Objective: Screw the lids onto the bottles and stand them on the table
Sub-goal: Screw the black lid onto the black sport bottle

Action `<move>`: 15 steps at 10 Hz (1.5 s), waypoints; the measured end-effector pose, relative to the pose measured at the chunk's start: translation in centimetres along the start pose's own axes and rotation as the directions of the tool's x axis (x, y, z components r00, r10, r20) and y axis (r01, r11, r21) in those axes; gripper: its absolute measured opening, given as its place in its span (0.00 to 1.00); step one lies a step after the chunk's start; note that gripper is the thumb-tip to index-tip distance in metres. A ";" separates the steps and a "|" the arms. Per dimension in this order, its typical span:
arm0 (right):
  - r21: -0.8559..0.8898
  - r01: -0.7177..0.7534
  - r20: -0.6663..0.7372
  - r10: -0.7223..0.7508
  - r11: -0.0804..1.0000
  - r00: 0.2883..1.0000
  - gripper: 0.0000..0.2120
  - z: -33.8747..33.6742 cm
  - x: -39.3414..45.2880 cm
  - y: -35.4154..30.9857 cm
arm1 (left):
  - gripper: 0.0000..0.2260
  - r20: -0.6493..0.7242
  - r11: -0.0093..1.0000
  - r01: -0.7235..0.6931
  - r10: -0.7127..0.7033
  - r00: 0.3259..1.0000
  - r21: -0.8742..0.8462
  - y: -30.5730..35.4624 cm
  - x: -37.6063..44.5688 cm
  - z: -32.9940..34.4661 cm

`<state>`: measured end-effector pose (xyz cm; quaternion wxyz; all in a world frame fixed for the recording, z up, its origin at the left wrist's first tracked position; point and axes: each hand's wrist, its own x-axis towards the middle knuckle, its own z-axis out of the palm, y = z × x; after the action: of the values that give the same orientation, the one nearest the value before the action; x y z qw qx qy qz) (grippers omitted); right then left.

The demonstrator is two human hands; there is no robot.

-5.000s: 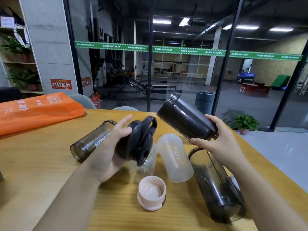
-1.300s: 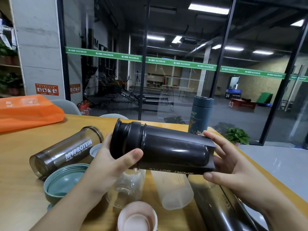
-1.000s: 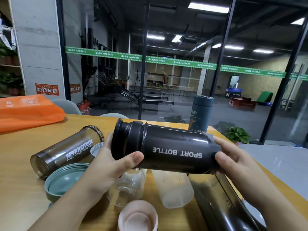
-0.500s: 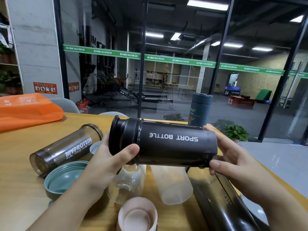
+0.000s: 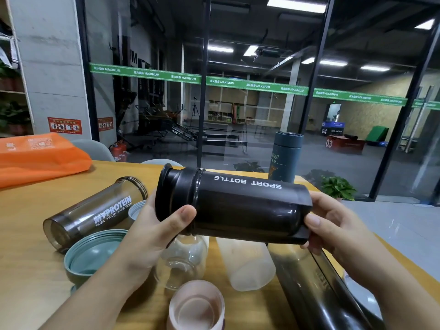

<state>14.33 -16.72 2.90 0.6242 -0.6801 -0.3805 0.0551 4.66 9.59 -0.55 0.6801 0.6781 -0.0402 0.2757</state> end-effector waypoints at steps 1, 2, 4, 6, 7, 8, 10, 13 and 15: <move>-0.065 -0.022 -0.015 0.021 0.998 1.000 0.35 0.2 0.0 -0.1 | 0.46 0.028 1.000 -0.006 0.006 1.000 0.013 0.0 -0.1 0.0; -0.121 -0.095 0.006 0.096 0.988 0.995 0.20 0.5 -0.5 -1.2 | 0.47 0.058 1.000 -0.007 0.006 0.998 0.023 0.2 -0.1 0.0; -0.107 -0.207 -0.165 0.188 0.972 0.968 0.16 0.5 -2.1 0.9 | 0.46 0.076 0.999 -0.022 0.019 0.997 0.034 0.5 -0.4 0.3; -0.064 -0.138 -0.078 0.133 0.988 0.988 0.25 1.1 0.4 0.2 | 0.44 0.050 1.000 -0.002 0.003 0.999 -0.015 0.2 -0.3 -0.1; -0.055 0.013 -0.086 -0.017 0.998 0.996 0.27 1.2 0.0 -0.2 | 0.44 0.024 0.999 -0.008 0.010 1.000 -0.052 0.2 -0.2 0.0; -0.078 0.071 0.008 -0.070 0.994 0.997 0.37 0.9 0.1 0.0 | 0.43 0.018 0.996 0.002 0.000 1.000 -0.084 0.2 -0.1 0.1; -0.044 0.108 0.046 -0.106 0.993 0.993 0.42 0.8 0.0 0.1 | 0.42 0.017 0.991 0.027 -0.025 1.000 -0.132 0.5 -0.1 0.3; -0.170 0.110 -0.116 -0.131 0.979 0.985 0.34 0.8 0.0 0.4 | 0.46 0.010 0.994 0.023 -0.022 1.000 -0.107 0.3 -0.1 0.3; -0.221 0.081 -0.114 -0.108 0.972 0.988 0.33 0.5 0.0 0.6 | 0.48 0.057 0.998 0.031 -0.029 0.998 -0.048 0.3 -0.2 0.1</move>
<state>14.33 -16.21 2.25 0.5715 -0.7269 -0.3763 -0.0589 4.39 9.45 -0.32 0.6991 0.6693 -0.0557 0.2453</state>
